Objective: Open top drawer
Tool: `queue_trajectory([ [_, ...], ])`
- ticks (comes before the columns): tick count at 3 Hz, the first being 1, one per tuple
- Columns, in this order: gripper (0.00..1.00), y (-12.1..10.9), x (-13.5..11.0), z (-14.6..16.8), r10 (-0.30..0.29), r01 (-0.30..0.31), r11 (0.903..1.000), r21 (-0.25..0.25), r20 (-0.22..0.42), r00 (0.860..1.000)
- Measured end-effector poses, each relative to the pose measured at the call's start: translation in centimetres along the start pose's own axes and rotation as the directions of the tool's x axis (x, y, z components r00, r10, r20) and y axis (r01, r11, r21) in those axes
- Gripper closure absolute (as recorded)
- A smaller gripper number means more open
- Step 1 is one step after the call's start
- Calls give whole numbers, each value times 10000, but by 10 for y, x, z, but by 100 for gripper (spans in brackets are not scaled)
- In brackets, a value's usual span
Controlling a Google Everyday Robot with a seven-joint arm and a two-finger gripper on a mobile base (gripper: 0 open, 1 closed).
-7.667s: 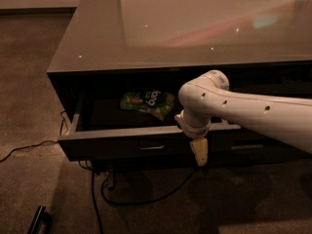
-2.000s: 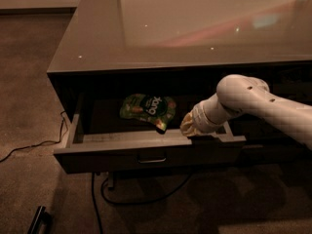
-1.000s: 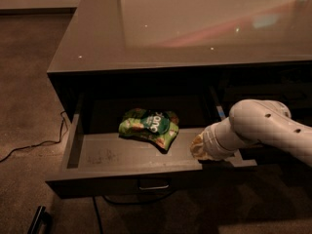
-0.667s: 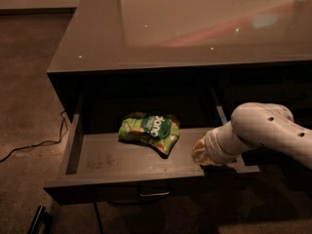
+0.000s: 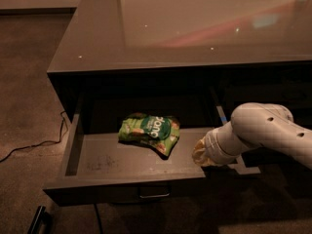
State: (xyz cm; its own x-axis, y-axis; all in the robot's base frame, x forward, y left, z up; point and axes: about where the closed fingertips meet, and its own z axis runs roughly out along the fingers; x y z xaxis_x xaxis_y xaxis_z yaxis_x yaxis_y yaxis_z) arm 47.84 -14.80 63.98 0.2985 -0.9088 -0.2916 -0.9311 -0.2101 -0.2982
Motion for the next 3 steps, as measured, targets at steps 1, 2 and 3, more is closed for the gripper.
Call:
queue_trajectory([
  [1,12,0,0,0,0,0,10000,-1,0,10000],
  [2,0,0,0,0,-1,1,10000,-2,1,10000],
  [3,0,0,0,0,-1,1,10000,-2,1,10000],
])
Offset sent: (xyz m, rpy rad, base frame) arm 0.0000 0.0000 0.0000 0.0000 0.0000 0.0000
